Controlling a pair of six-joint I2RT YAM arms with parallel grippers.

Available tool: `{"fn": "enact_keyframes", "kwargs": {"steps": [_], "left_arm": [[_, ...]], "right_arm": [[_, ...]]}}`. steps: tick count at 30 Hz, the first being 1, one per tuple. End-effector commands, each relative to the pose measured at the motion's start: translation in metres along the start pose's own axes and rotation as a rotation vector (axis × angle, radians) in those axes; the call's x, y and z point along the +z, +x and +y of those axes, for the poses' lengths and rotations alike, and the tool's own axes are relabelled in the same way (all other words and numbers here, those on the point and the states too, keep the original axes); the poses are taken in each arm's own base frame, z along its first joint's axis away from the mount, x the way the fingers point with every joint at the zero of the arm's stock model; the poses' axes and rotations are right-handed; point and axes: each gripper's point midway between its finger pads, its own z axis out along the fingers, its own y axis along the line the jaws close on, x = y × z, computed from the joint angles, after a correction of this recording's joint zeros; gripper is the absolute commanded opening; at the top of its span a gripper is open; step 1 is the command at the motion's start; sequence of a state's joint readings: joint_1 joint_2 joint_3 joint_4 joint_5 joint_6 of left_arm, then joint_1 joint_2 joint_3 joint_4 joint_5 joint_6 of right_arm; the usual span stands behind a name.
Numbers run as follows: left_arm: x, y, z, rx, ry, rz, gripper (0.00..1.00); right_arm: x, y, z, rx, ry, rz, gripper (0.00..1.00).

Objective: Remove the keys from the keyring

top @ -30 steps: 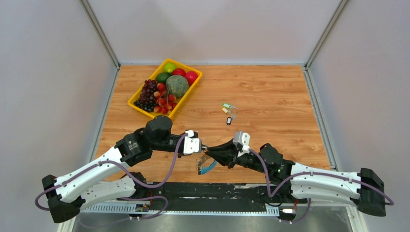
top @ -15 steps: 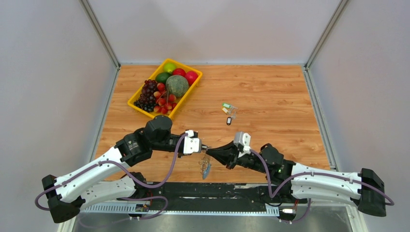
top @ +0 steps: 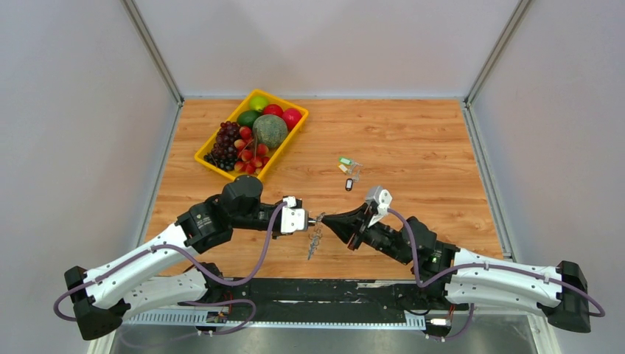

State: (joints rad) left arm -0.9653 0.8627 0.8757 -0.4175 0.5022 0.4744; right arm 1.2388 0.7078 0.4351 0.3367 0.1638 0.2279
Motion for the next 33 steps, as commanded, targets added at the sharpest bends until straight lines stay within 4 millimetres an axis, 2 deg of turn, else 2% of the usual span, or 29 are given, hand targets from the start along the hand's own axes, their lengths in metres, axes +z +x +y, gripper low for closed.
{"fn": "enact_keyframes", "kwargs": {"steps": [1, 15, 33], "left_arm": [[0.000, -0.015, -0.002, 0.023, 0.021, -0.056, 0.00], [0.001, -0.015, -0.006, 0.025, 0.046, -0.062, 0.00], [0.007, -0.009, -0.013, 0.012, 0.095, -0.051, 0.00]], "right_arm": [[0.001, -0.028, -0.018, 0.070, 0.123, -0.068, 0.00], [-0.001, -0.043, -0.032, 0.124, 0.212, -0.132, 0.00], [-0.009, -0.059, -0.036, 0.237, 0.231, -0.251, 0.00]]}}
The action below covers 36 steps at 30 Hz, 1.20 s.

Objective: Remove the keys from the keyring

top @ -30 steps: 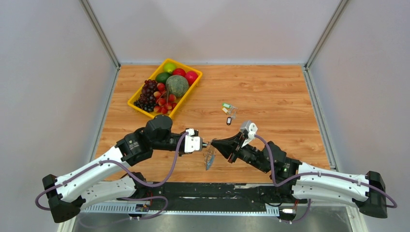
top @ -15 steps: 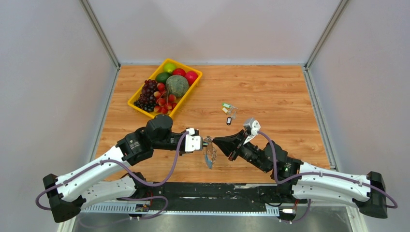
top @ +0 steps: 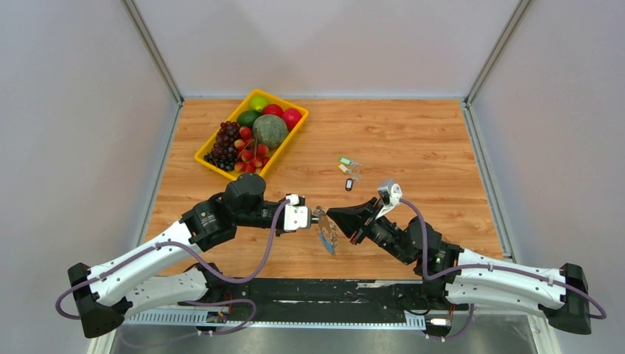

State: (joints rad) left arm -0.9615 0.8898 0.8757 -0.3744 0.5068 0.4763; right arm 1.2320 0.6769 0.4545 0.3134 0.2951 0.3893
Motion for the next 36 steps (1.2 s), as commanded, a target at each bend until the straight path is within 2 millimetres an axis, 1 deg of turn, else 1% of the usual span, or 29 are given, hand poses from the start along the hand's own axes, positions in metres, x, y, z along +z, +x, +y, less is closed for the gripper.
{"fn": "enact_keyframes", "kwargs": {"steps": [1, 5, 7, 10, 17, 19, 21, 23, 25, 29, 32, 36], "left_arm": [[0.001, -0.006, -0.020, 0.000, 0.106, -0.036, 0.00], [0.002, -0.004, -0.018, -0.006, 0.102, -0.022, 0.00], [0.001, -0.004, -0.015, -0.007, 0.083, -0.016, 0.00], [-0.001, -0.003, -0.009, -0.009, 0.047, -0.004, 0.00], [-0.002, -0.006, -0.007, -0.006, 0.034, -0.010, 0.00], [-0.002, -0.007, -0.007, -0.004, 0.038, -0.015, 0.00], [-0.002, -0.008, -0.008, -0.004, 0.043, -0.017, 0.00], [-0.002, -0.009, -0.010, -0.003, 0.050, -0.023, 0.00], [-0.002, -0.009, -0.011, -0.002, 0.057, -0.026, 0.00], [-0.001, -0.009, -0.012, 0.001, 0.066, -0.031, 0.00], [-0.001, -0.010, -0.013, 0.003, 0.070, -0.033, 0.00], [-0.001, -0.009, -0.014, 0.003, 0.076, -0.033, 0.00]], "right_arm": [[-0.001, -0.043, -0.016, 0.094, 0.100, -0.193, 0.00], [-0.001, -0.048, -0.010, 0.131, 0.060, -0.234, 0.00], [-0.002, -0.046, -0.008, 0.132, 0.043, -0.236, 0.01], [-0.006, -0.037, -0.012, 0.097, 0.049, -0.204, 0.16], [-0.025, -0.008, -0.025, -0.022, 0.040, -0.110, 0.30], [-0.029, -0.003, -0.024, -0.075, 0.010, -0.098, 0.31], [-0.033, -0.003, -0.017, -0.140, -0.045, -0.102, 0.32], [-0.034, -0.003, -0.004, -0.223, -0.135, -0.102, 0.33], [-0.033, -0.001, 0.009, -0.295, -0.213, -0.093, 0.36], [-0.025, 0.012, 0.026, -0.418, -0.323, -0.021, 0.39], [-0.016, 0.024, 0.031, -0.453, -0.357, 0.032, 0.40], [-0.008, 0.026, 0.036, -0.470, -0.378, 0.036, 0.40]]}}
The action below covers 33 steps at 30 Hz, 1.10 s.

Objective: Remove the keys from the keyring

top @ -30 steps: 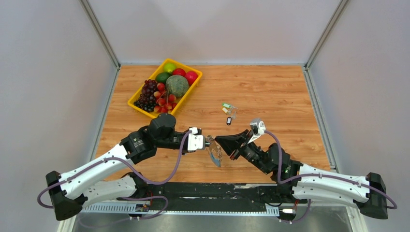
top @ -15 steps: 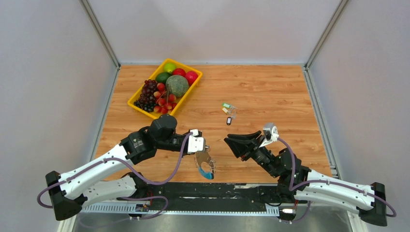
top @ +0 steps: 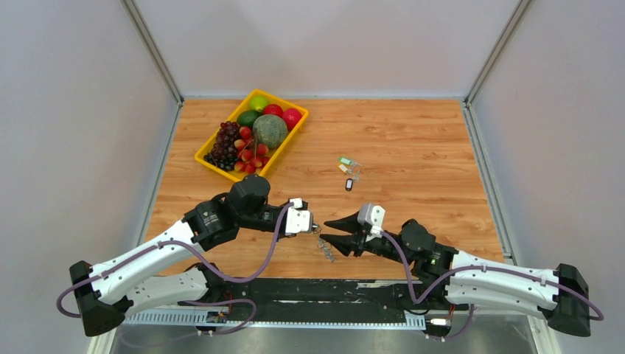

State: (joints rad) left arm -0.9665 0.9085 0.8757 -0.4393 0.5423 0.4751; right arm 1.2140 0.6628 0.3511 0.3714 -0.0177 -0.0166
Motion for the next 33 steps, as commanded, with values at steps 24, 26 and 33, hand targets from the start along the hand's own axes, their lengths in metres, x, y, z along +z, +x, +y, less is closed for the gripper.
{"fn": "enact_keyframes", "kwargs": {"steps": [24, 26, 33], "left_arm": [[-0.005, -0.023, 0.000, 0.049, 0.005, -0.079, 0.00], [-0.005, -0.023, 0.000, 0.048, 0.005, -0.077, 0.00], [-0.006, -0.024, 0.000, 0.049, 0.004, -0.079, 0.00]], "right_arm": [[0.017, -0.032, -0.001, 0.005, 0.004, -0.077, 0.00], [0.013, -0.036, -0.012, 0.075, 0.085, -0.098, 0.00], [0.002, -0.042, -0.038, 0.196, 0.250, -0.137, 0.00]]}}
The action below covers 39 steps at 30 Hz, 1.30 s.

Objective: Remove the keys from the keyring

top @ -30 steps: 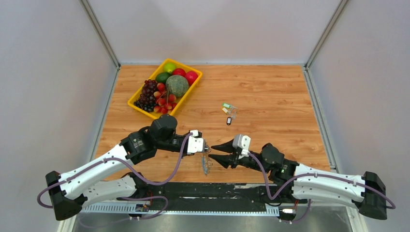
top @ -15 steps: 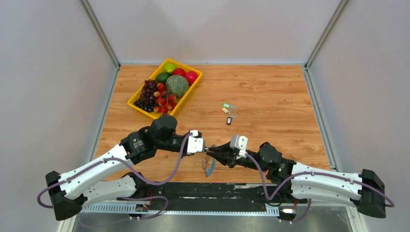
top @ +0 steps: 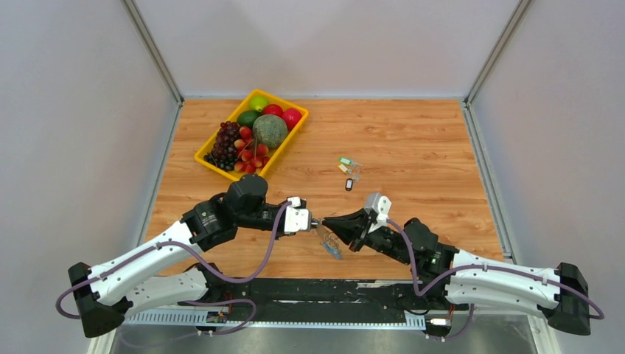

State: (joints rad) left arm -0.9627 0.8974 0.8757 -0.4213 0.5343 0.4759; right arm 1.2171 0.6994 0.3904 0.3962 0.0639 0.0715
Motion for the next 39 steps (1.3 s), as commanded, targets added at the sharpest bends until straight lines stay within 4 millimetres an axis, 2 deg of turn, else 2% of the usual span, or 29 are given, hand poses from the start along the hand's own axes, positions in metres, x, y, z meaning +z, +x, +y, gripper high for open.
{"fn": "enact_keyframes", "kwargs": {"steps": [1, 7, 10, 11, 13, 15, 17, 26, 33, 39], "left_arm": [[-0.003, -0.019, -0.004, 0.033, 0.026, -0.064, 0.00], [-0.003, -0.019, -0.005, 0.032, 0.032, -0.064, 0.00], [-0.003, -0.019, -0.005, 0.032, 0.031, -0.065, 0.00], [-0.003, -0.019, -0.005, 0.032, 0.030, -0.065, 0.00], [-0.003, -0.019, -0.005, 0.032, 0.028, -0.065, 0.00], [-0.004, -0.020, -0.005, 0.032, 0.028, -0.066, 0.00], [-0.004, -0.019, -0.004, 0.032, 0.027, -0.065, 0.00], [-0.003, -0.020, -0.005, 0.035, 0.033, -0.069, 0.00], [-0.003, -0.020, -0.006, 0.035, 0.037, -0.071, 0.00], [-0.003, -0.021, -0.007, 0.036, 0.044, -0.075, 0.00]], "right_arm": [[-0.005, -0.030, -0.030, 0.124, 0.196, -0.112, 0.00], [-0.019, -0.032, -0.049, 0.274, 0.312, -0.198, 0.00], [-0.021, -0.034, -0.043, 0.343, 0.267, -0.258, 0.00], [-0.019, -0.031, -0.040, 0.331, 0.248, -0.249, 0.03], [-0.016, -0.024, -0.036, 0.296, 0.230, -0.208, 0.25], [-0.014, -0.017, -0.031, 0.241, 0.202, -0.156, 0.38], [-0.014, -0.013, -0.026, 0.188, 0.166, -0.126, 0.42], [-0.021, -0.017, -0.015, -0.110, 0.050, -0.103, 0.43], [-0.010, -0.016, 0.008, -0.244, -0.097, -0.051, 0.43], [0.002, -0.016, 0.017, -0.280, -0.158, -0.021, 0.42]]}}
